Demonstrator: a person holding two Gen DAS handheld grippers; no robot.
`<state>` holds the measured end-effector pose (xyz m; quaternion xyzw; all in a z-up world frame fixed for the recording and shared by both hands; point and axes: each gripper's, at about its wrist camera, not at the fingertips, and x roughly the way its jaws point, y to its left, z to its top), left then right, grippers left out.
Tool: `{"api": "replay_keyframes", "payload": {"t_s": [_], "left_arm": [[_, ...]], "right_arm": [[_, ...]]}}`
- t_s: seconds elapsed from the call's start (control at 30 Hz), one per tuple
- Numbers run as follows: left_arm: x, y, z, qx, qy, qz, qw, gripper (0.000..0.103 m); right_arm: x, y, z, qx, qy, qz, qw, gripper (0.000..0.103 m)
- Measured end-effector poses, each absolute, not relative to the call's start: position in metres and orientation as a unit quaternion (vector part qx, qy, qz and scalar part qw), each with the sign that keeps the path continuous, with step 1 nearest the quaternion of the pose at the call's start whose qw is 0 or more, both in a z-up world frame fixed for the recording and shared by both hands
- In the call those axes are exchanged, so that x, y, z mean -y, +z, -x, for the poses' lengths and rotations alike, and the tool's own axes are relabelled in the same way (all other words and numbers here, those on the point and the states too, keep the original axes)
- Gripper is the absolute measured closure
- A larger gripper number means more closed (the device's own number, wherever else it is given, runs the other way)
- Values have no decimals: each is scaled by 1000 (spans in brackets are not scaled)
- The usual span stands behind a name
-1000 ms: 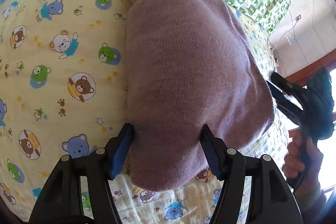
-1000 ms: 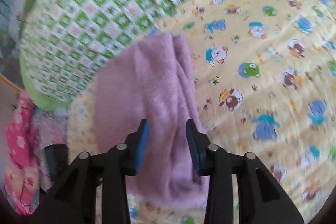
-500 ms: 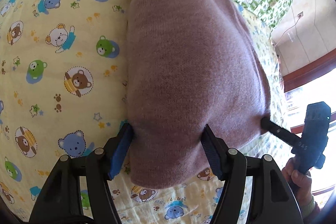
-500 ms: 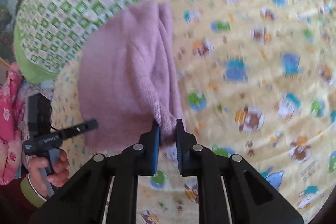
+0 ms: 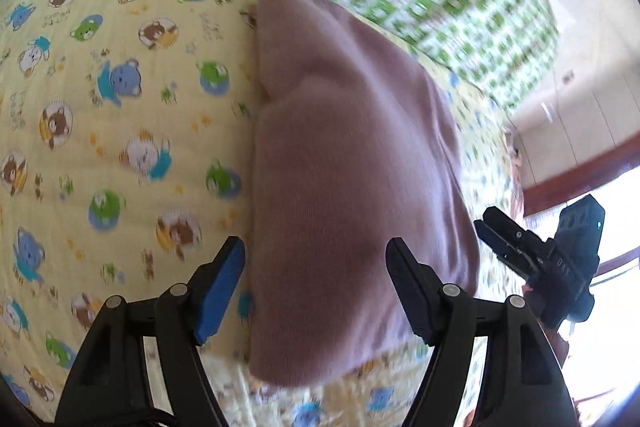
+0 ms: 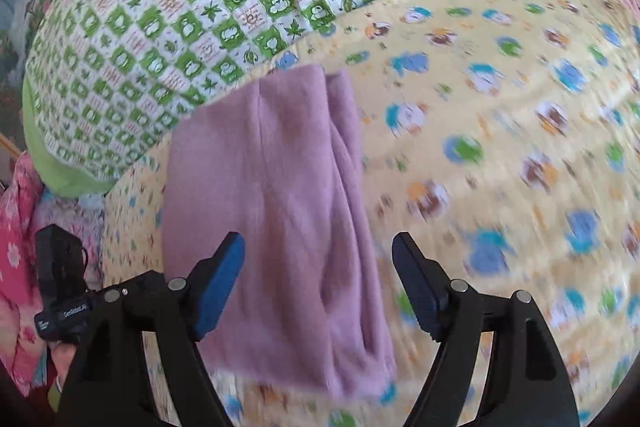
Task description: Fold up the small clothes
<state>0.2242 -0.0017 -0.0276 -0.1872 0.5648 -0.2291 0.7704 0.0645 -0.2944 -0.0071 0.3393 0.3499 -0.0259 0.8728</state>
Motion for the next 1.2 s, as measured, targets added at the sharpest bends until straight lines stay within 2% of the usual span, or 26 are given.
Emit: {"api": "replay_keyframes", "payload": {"t_s": [0.1,0.3,0.33,0.37,0.47,0.53,0.6,0.63,0.7,0.73,0.77,0.8,0.83,0.87,0.97,1.1,1.13,1.2], "left_arm": [[7,-31,-249,-564,-215,200,772,24],[17,-35,-313,-551,-193,188,790,24],[21,-36,-327,-548,-192,182,794,32],[26,-38,-338,-548,-194,174,795,48],[35,-42,-362,-550,-198,151,797,70],[42,-40,-370,-543,-203,133,804,74],[42,-36,-372,-535,-213,120,809,74],[39,-34,-369,-530,-218,117,811,74],[31,-29,-359,-529,-216,116,812,63],[25,-26,-351,-531,-214,118,812,53],[20,-26,-342,-533,-214,121,810,40],[12,-25,-332,-537,-215,130,805,33],[5,-25,-322,-539,-215,140,802,24],[0,-25,-314,-540,-216,148,800,22],[-18,-35,-285,-552,-223,194,780,21],[-10,-55,-270,-569,-233,238,751,19],[-3,-58,-270,-571,-232,241,749,16],[7,-67,-274,-578,-232,245,743,15]], "right_arm": [[297,-9,-91,-357,-22,-338,871,26],[307,-31,-118,-385,-20,-339,858,26],[309,-34,-120,-385,-16,-341,857,26],[310,-37,-122,-385,-13,-343,856,26],[315,-41,-123,-380,-11,-346,858,28],[319,-39,-121,-370,-13,-345,863,40],[328,-38,-117,-358,-12,-363,860,63],[332,-37,-115,-355,-12,-369,859,64],[333,-33,-111,-353,-4,-375,857,63],[332,-31,-109,-354,-3,-378,855,61],[331,-30,-107,-356,-2,-382,853,54],[330,-29,-104,-360,0,-386,850,38],[328,-27,-100,-358,3,-389,849,32],[326,-25,-94,-349,11,-394,850,26],[318,-26,-86,-349,24,-396,849,20],[305,-45,-92,-392,23,-372,841,19],[304,-50,-94,-401,22,-369,838,19],[305,-57,-96,-397,26,-375,837,19]]}}
